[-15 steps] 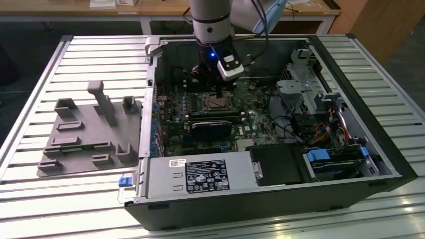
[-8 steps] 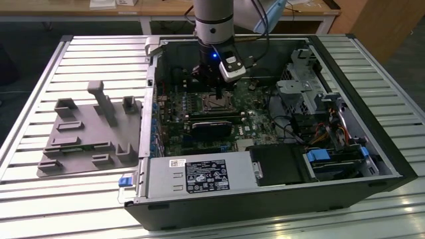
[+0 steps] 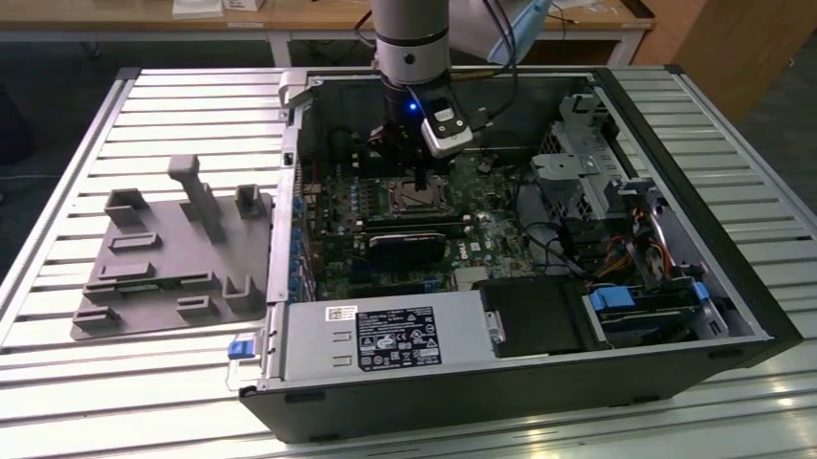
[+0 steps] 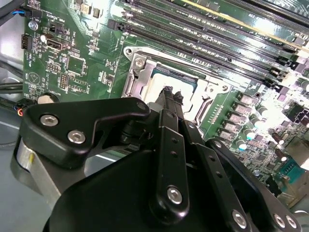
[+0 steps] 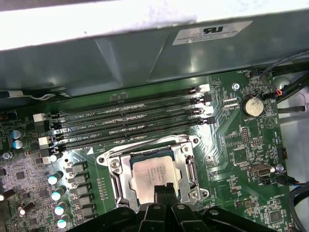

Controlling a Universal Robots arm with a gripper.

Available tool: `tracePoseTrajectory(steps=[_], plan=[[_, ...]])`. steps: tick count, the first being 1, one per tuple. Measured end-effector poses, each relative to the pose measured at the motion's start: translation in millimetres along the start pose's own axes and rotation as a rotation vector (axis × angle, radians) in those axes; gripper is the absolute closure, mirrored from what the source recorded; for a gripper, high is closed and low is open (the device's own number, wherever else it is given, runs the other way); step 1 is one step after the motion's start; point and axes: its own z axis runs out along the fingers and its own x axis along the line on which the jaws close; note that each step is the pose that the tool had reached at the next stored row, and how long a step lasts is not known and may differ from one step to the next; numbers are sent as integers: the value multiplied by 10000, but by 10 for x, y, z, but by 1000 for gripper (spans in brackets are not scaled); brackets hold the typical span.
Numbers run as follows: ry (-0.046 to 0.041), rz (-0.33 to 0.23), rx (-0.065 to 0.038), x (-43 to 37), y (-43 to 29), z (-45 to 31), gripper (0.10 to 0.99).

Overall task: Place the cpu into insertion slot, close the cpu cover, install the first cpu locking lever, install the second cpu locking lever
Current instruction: 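Install the first cpu locking lever, then install the second cpu locking lever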

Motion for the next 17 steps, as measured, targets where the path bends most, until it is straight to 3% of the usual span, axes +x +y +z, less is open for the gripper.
tracePoseTrajectory(steps=[11,17], plan=[[26,-1,5,0,0,0,980],[26,-1,4,-10,-47,2,980]])
